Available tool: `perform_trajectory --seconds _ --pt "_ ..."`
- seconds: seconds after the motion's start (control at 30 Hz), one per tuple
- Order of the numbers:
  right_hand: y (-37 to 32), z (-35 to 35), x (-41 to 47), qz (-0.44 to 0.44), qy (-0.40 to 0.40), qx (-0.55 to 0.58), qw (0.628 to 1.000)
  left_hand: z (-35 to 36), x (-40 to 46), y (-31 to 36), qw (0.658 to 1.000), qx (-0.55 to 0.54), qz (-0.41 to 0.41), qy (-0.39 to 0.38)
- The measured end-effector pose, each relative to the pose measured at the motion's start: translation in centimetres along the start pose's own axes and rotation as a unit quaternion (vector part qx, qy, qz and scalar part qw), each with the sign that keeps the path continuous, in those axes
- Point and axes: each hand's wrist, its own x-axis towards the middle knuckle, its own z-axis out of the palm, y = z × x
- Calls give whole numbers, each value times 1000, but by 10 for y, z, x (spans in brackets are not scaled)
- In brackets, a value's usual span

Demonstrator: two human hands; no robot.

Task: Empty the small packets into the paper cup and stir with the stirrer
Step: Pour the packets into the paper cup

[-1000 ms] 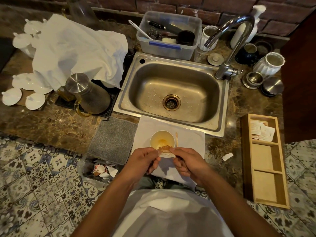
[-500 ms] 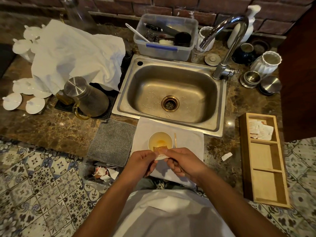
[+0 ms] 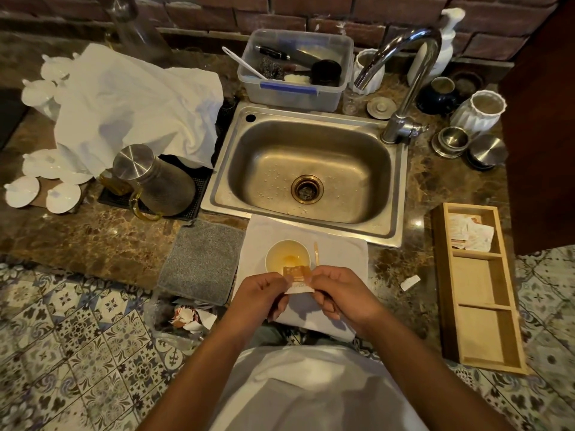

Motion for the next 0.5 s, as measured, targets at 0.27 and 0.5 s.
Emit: perform_trajectory --seconds 0.27,0.5 --pt "-4 -30 -20 -92 44 -30 994 19 6 9 994 43 102 -20" --pt "11 -69 -52 -116 106 -57 986 68 30 14 989 90 84 -83"
